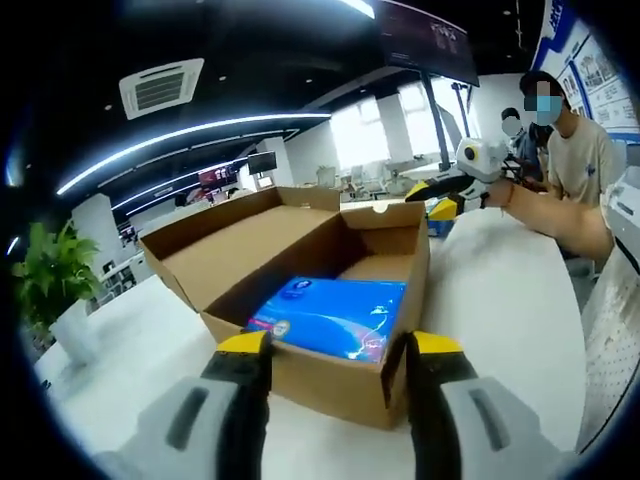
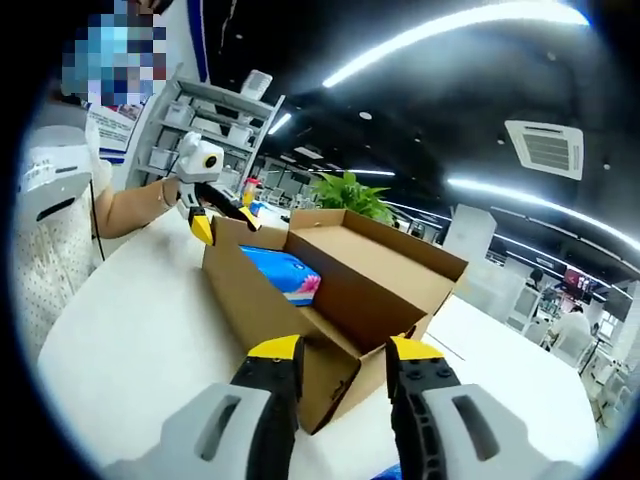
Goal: Operate the shoe box by opening the lid, removing the specified soft item, and placing it in the target area until the item is outside and the box remains undamaged.
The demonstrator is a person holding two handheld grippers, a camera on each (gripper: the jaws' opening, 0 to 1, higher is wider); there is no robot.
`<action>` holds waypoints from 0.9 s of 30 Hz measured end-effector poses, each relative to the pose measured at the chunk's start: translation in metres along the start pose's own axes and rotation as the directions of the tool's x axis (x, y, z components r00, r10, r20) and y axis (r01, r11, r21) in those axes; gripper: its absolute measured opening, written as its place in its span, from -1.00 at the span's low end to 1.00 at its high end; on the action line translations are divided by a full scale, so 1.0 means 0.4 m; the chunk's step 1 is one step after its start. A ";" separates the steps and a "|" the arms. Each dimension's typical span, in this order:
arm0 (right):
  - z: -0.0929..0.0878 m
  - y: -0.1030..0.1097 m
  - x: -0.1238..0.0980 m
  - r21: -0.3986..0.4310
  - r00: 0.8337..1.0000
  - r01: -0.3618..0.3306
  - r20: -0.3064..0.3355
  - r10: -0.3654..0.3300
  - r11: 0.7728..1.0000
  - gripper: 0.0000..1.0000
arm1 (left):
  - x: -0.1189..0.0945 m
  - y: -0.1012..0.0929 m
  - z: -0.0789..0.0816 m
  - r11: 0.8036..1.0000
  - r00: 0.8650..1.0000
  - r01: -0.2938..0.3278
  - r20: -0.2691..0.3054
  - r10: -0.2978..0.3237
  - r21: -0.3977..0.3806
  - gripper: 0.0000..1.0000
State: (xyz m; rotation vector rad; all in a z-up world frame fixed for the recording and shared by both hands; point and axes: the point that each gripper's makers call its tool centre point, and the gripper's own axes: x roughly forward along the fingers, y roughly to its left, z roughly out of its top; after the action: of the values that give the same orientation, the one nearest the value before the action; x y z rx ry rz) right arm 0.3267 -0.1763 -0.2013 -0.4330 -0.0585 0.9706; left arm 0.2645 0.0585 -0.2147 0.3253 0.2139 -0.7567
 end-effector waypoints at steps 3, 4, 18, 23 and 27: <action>0.002 -0.003 0.002 0.001 1.000 0.006 -0.002 -0.006 1.000 -0.33 | -0.003 -0.003 0.003 1.000 1.000 -0.012 0.001 0.012 -0.001 0.10; 0.003 -0.004 0.003 0.002 1.000 0.008 -0.002 -0.008 1.000 -0.34 | -0.004 -0.003 0.004 1.000 1.000 -0.016 0.000 0.016 -0.003 0.10; 0.008 -0.022 0.021 0.027 0.999 0.052 -0.010 -0.052 0.998 -0.32 | -0.024 -0.017 0.016 0.998 0.998 -0.062 0.030 0.062 -0.001 0.07; 0.002 -0.039 0.024 0.048 0.997 0.081 -0.019 -0.080 0.996 -0.35 | -0.036 -0.034 0.025 0.999 0.997 -0.040 0.059 0.041 -0.015 0.02; 0.000 -0.042 0.026 0.047 0.996 0.087 -0.021 -0.086 0.995 -0.34 | -0.037 -0.037 0.029 0.999 0.995 -0.041 0.087 0.044 -0.033 0.02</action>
State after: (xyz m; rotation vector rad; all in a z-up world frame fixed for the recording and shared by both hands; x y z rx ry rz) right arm 0.3459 -0.1760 -0.1964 -0.3919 -0.0366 0.8812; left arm 0.2445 0.0537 -0.2025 0.2662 0.1357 -0.7236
